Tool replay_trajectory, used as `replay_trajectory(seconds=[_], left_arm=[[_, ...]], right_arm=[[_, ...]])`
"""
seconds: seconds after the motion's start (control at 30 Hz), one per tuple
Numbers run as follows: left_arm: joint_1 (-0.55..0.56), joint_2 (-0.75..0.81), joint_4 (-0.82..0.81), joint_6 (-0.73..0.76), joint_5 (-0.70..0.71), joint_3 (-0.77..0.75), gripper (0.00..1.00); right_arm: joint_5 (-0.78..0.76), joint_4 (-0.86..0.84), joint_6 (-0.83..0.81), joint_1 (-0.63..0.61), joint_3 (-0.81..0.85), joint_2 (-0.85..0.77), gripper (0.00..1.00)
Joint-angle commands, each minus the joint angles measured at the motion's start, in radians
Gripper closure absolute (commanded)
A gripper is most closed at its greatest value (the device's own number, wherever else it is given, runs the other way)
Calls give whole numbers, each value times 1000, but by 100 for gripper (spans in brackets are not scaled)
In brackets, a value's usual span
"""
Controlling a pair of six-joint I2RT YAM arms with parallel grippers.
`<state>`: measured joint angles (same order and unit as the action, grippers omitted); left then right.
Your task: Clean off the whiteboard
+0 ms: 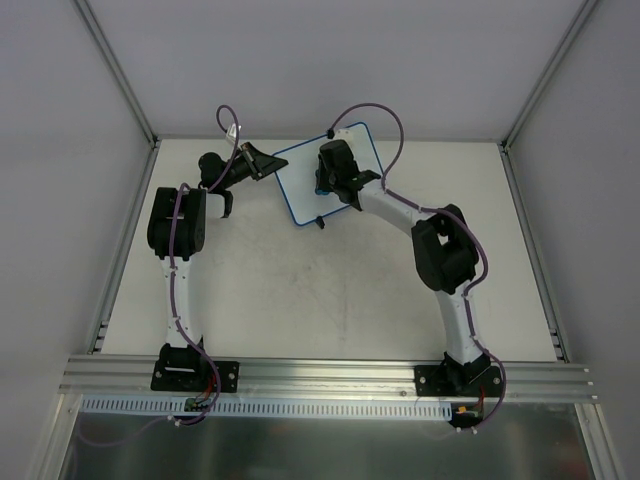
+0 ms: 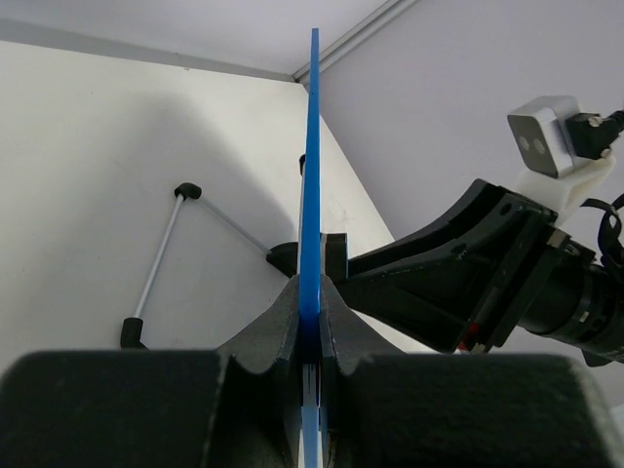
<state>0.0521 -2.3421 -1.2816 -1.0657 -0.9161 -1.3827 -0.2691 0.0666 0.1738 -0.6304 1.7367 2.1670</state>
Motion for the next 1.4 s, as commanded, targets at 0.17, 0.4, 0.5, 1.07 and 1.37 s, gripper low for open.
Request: replay_trajectory(seconds=[0.17, 0.4, 0.5, 1.07, 1.37], left_arm=[[8, 0, -136, -22, -55, -10, 100], [8, 1, -134, -19, -59, -7, 100], [8, 1, -134, -17, -59, -7, 100], [9, 10, -142, -10, -63, 4, 100], [9, 17, -142, -2, -72, 13, 100]], right_arm=[[94, 22, -166, -9, 168, 30, 100], [198, 58, -128, 61, 262, 86, 100], [214, 71, -103, 74, 276, 96, 100], [-4, 209, -39, 110, 360, 157, 100], [-13, 225, 76, 164, 328, 143, 100]])
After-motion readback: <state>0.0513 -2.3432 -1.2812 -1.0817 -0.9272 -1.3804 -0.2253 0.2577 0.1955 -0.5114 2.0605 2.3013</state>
